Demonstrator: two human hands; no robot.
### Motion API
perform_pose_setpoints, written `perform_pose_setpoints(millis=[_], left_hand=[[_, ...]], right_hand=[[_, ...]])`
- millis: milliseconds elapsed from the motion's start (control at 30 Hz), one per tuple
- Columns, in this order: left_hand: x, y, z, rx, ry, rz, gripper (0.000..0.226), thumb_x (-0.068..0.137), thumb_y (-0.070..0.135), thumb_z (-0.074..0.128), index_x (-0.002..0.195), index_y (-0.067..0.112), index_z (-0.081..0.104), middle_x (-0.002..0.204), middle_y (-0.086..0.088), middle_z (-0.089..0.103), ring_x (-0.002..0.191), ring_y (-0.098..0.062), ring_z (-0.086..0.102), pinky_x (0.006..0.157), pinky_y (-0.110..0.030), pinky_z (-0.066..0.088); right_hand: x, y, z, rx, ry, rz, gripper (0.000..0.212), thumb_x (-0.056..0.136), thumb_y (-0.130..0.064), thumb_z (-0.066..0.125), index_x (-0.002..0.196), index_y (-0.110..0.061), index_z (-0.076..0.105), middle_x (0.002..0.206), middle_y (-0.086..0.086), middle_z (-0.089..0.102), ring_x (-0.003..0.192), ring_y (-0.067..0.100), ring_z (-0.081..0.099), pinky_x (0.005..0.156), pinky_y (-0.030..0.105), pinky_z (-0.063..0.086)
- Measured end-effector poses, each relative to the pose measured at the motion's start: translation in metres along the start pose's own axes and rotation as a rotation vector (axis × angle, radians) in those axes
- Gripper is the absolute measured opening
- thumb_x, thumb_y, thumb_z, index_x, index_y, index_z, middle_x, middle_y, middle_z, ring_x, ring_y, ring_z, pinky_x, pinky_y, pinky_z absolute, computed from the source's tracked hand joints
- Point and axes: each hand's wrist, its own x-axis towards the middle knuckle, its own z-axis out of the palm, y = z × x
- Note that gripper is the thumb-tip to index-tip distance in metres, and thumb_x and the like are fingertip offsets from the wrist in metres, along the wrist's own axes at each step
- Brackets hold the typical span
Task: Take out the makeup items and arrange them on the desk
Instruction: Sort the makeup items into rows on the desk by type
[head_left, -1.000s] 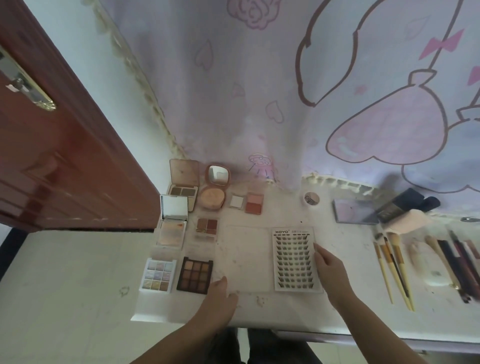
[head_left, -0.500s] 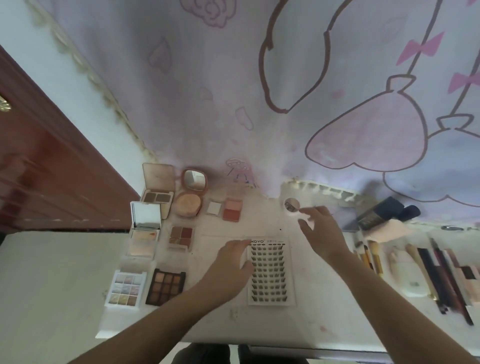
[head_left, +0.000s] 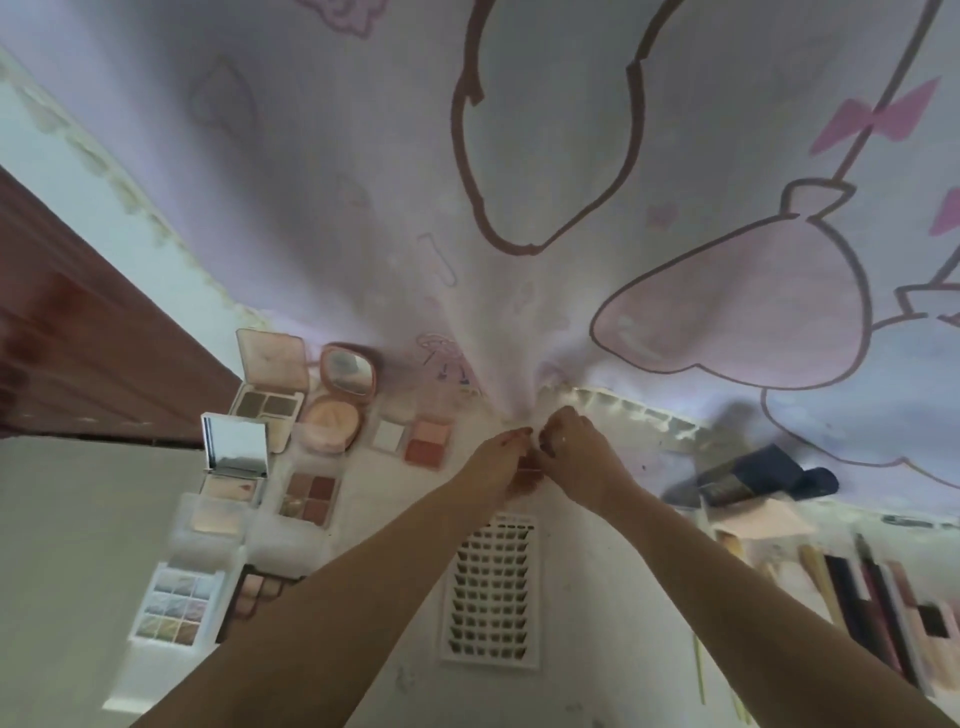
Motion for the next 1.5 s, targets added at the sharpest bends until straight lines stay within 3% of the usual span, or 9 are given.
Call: perform_pose_setpoints(millis=[100, 233, 767, 900, 1000, 1133, 1233, 1333, 1500], left_hand=[[-0.02, -0.003, -0.013, -0.234, -0.162, -0.007, 0.034, 0.101, 0.023, 0.041, 0.122, 0.002, 0.058, 0.114, -0.018, 0.066, 0.097, -0.03, 0.066, 0.088, -0.036, 0.055], [-0.046, -0.009, -0.026, -0.245, -0.245, -0.009, 0.038, 0.102, 0.026, 0.038, 0.122, -0.001, 0.055, 0.113, -0.02, 0.065, 0.097, -0.029, 0.065, 0.091, -0.037, 0.053], [-0.098, -0.011, -0.086, -0.264, -0.435, -0.308, 0.048, 0.092, 0.044, 0.047, 0.113, 0.001, 0.053, 0.083, -0.018, 0.06, 0.059, -0.018, 0.06, 0.05, -0.021, 0.053], [-0.097, -0.017, -0.096, -0.435, -0.407, -0.241, 0.044, 0.084, 0.039, 0.052, 0.107, 0.001, 0.054, 0.086, -0.021, 0.061, 0.063, -0.02, 0.062, 0.045, -0.02, 0.052], [-0.088, -0.016, -0.092, -0.465, -0.334, -0.083, 0.033, 0.085, 0.025, 0.056, 0.111, 0.005, 0.057, 0.096, -0.019, 0.065, 0.077, -0.023, 0.067, 0.063, -0.026, 0.059], [-0.064, -0.013, -0.081, -0.107, -0.177, 0.084, 0.026, 0.088, 0.004, 0.06, 0.113, 0.005, 0.055, 0.112, -0.014, 0.064, 0.096, -0.019, 0.065, 0.079, -0.027, 0.057], [-0.043, -0.011, -0.073, 0.393, 0.022, 0.237, 0.043, 0.08, 0.017, 0.072, 0.118, 0.013, 0.052, 0.113, -0.002, 0.064, 0.097, -0.008, 0.061, 0.076, -0.015, 0.051], [-0.021, -0.008, -0.059, 0.737, 0.227, 0.355, 0.044, 0.078, 0.022, 0.068, 0.117, 0.017, 0.05, 0.102, 0.008, 0.057, 0.095, -0.007, 0.056, 0.071, -0.013, 0.042], [0.004, -0.011, -0.049, 1.485, 0.417, 0.514, 0.044, 0.083, 0.038, 0.056, 0.122, 0.018, 0.047, 0.124, 0.0, 0.054, 0.123, -0.021, 0.042, 0.098, -0.035, 0.028]], right_hand=[[-0.02, -0.011, -0.009, 0.381, -0.093, 0.085, 0.043, 0.085, -0.043, 0.063, 0.12, -0.022, 0.049, 0.102, -0.001, 0.062, 0.09, 0.015, 0.063, 0.073, 0.027, 0.053], [-0.047, -0.026, -0.012, 0.15, -0.141, -0.085, 0.042, 0.09, -0.046, 0.053, 0.119, -0.016, 0.059, 0.105, -0.002, 0.065, 0.09, 0.011, 0.06, 0.071, 0.018, 0.046], [-0.098, -0.061, -0.018, 0.149, -0.311, -0.433, 0.045, 0.081, -0.022, 0.072, 0.118, -0.036, 0.05, 0.116, -0.023, 0.049, 0.107, -0.005, 0.052, 0.091, 0.014, 0.047], [-0.085, -0.055, -0.03, 0.391, -0.306, -0.282, 0.042, 0.078, -0.017, 0.075, 0.11, -0.034, 0.053, 0.116, -0.009, 0.058, 0.102, 0.001, 0.061, 0.086, 0.02, 0.052], [-0.058, -0.034, -0.023, 0.672, -0.213, -0.046, 0.042, 0.079, -0.012, 0.074, 0.115, -0.012, 0.054, 0.113, 0.013, 0.061, 0.097, 0.019, 0.065, 0.087, 0.034, 0.055], [-0.033, -0.008, 0.001, 0.612, -0.02, 0.13, 0.044, 0.078, -0.025, 0.076, 0.113, -0.012, 0.052, 0.105, 0.004, 0.064, 0.093, 0.017, 0.065, 0.086, 0.034, 0.054], [-0.026, -0.005, 0.016, 0.447, 0.055, 0.106, 0.044, 0.079, -0.027, 0.074, 0.113, -0.019, 0.048, 0.105, -0.004, 0.059, 0.094, 0.01, 0.057, 0.067, 0.012, 0.043], [-0.016, 0.0, 0.028, 0.306, 0.039, 0.082, 0.043, 0.085, -0.023, 0.066, 0.121, -0.02, 0.044, 0.113, -0.001, 0.057, 0.091, 0.011, 0.055, 0.061, 0.011, 0.039], [-0.004, 0.007, 0.03, -0.157, 0.038, -0.095, 0.056, 0.09, -0.033, 0.057, 0.14, -0.017, 0.035, 0.14, 0.0, 0.043, 0.126, 0.019, 0.041, 0.1, 0.029, 0.038]])
